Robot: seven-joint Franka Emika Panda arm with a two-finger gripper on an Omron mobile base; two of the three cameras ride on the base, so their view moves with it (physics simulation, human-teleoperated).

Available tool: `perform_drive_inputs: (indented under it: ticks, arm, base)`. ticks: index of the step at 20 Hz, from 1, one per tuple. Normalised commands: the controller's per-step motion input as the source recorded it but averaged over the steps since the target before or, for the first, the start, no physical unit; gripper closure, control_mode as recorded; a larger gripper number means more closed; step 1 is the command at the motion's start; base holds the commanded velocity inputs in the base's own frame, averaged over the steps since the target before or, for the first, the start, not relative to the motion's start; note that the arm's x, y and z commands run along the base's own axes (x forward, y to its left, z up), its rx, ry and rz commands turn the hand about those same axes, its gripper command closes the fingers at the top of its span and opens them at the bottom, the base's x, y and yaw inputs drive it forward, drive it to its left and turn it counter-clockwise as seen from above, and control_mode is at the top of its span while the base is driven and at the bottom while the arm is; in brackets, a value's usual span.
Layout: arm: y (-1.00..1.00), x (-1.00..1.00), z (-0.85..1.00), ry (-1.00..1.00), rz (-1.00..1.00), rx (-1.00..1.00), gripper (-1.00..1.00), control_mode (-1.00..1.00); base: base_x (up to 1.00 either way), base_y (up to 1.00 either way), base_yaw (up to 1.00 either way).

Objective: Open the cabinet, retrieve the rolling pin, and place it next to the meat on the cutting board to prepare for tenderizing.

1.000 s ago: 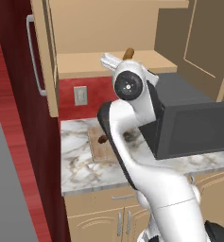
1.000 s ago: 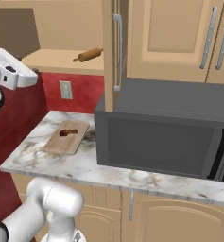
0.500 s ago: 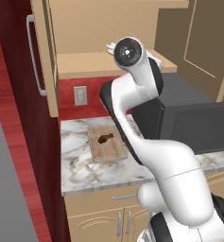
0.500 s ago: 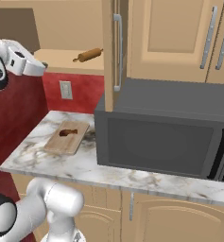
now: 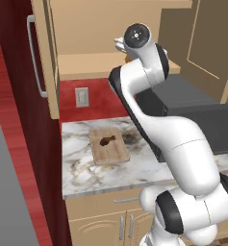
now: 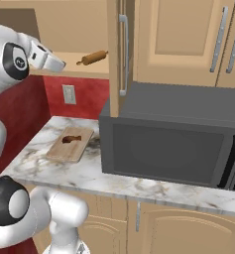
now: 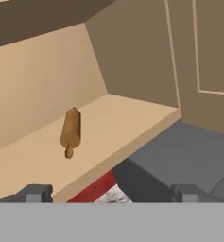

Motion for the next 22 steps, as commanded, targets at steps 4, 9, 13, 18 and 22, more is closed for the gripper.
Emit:
perform_drive_inputs:
  ticks: [4,9,13,18,22]
  arm:
    - [-0.03,0.04,-0.14,0.01,0.01,0.0,-1.0,-1.0]
    - [-0.19,0.24,-0.03,0.0,0.01,0.0,-1.0,-1.0]
    - [-0.28,0.36,-0.01,0.03,0.02,0.0,-1.0,-1.0]
    - [-0.22,0.44,0.0,0.06,0.02,0.01,-1.0,-1.0]
    - [-0.14,0.49,0.0,0.12,0.03,0.06,-1.0,-1.0]
  base:
    - [0.0,0.0,0.0]
    - [0.0,0.0,0.0]
    - [0.0,0.0,0.0]
    - [0.0,0.0,0.0]
    - [0.0,0.0,0.0]
